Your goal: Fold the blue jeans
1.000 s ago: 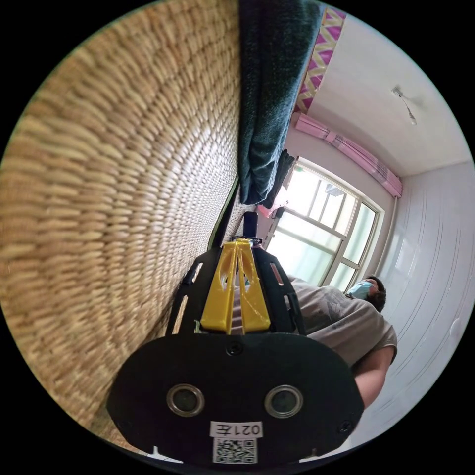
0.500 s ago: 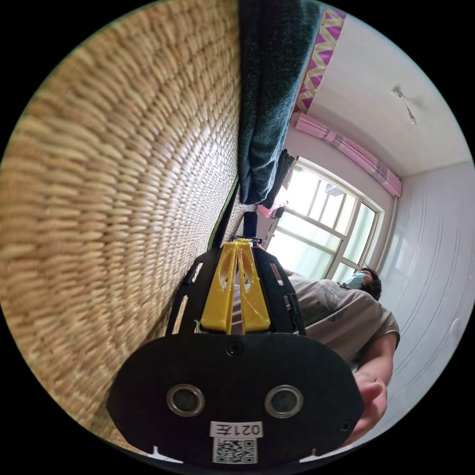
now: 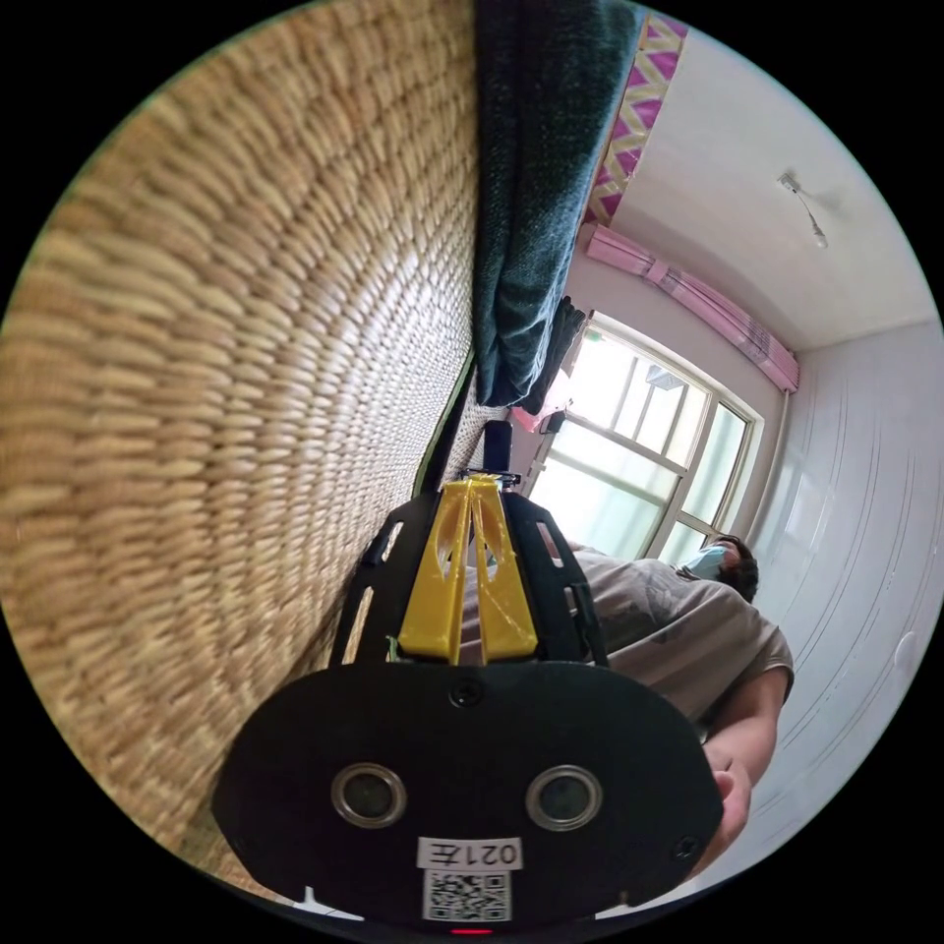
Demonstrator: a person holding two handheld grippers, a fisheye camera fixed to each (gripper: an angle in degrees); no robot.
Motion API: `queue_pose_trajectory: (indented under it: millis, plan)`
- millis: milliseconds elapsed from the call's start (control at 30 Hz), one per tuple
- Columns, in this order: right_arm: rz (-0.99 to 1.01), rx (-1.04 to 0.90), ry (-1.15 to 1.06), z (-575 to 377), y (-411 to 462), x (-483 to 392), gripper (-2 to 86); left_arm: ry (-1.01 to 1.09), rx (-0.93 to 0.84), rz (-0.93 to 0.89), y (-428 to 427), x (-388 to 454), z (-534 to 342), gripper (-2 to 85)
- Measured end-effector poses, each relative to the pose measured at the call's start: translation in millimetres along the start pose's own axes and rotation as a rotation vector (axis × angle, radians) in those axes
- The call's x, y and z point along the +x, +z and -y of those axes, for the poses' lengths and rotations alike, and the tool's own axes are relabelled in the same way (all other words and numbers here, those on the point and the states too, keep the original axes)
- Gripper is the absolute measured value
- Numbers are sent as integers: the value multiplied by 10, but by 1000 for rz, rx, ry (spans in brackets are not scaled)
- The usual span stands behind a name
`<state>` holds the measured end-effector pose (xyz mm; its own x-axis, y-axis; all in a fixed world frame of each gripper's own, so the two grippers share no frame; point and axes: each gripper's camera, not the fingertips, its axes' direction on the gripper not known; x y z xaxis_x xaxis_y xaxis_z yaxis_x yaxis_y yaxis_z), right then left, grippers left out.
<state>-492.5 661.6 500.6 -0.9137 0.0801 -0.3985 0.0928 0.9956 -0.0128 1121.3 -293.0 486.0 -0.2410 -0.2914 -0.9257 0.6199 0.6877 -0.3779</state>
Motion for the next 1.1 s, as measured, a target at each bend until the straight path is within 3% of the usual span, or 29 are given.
queue_pose_trajectory:
  millis: [1100]
  plan:
    - [2,-1,4,749,-149,-816,-7,-1,-1,-2,-273,907,-457,-9]
